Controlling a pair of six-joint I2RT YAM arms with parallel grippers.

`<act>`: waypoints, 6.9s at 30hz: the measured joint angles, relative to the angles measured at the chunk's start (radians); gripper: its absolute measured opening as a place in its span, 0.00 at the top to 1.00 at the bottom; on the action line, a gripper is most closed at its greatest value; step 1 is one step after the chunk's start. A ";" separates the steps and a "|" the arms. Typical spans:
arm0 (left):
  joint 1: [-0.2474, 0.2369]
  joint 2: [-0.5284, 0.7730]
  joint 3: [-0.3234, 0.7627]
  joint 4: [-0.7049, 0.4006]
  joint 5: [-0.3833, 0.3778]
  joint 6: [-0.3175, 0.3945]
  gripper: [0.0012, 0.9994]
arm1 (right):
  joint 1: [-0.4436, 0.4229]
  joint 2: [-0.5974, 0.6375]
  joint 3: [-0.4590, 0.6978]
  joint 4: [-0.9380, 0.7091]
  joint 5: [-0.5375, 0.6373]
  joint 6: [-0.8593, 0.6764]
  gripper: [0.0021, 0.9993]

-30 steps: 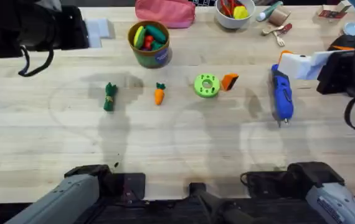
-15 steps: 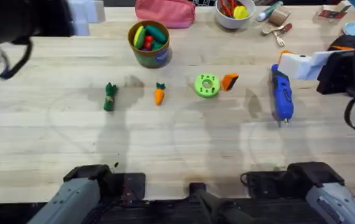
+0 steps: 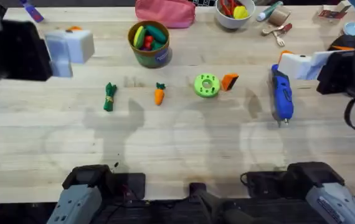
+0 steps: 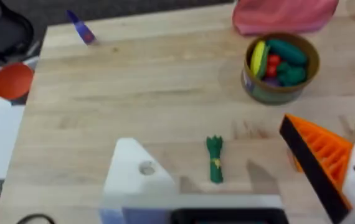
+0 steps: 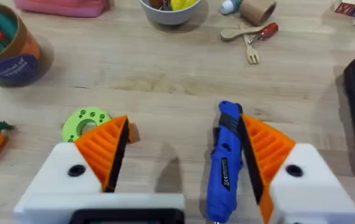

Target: Pick up the gripper from the table and insert it into the empty holder that is missing its gripper. Then pick up a screw, insert it into the mounting hole, and use the screwdriver to tighten it. Finally, clean up the table by picking up the vegetable and placing it into the bucket.

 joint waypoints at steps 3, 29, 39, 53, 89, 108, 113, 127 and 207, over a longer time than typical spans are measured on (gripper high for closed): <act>0.000 -0.007 -0.009 -0.004 0.006 0.001 0.01 | 0.000 0.000 0.000 0.000 0.000 0.000 0.01; -0.002 -0.630 -0.771 0.679 0.281 0.007 0.01 | 0.000 0.000 0.000 -0.001 0.000 0.000 0.01; -0.002 -0.732 -0.998 0.972 0.405 -0.029 0.01 | 0.000 0.000 0.000 0.000 0.000 0.000 0.01; -0.036 -0.751 -1.154 1.180 0.771 -0.122 0.01 | 0.000 0.000 0.000 0.000 0.000 0.000 0.01; -0.043 -0.751 -1.167 0.870 1.115 -0.112 0.01 | 0.000 0.000 0.000 -0.001 0.000 0.000 0.01; -0.043 -0.751 -1.167 0.870 1.115 -0.090 0.01 | 0.000 0.000 0.000 -0.001 0.000 0.000 0.01; -0.043 -0.751 -1.167 0.869 1.115 -0.090 0.01 | 0.000 0.000 0.000 -0.001 0.000 0.000 0.01; -0.043 -0.751 -1.167 0.869 1.115 -0.090 0.01 | 0.000 0.000 0.000 -0.001 0.000 0.000 0.01; -0.043 -0.751 -1.167 0.869 1.115 -0.090 0.01 | 0.301 1.059 0.537 -0.348 0.034 -0.004 0.15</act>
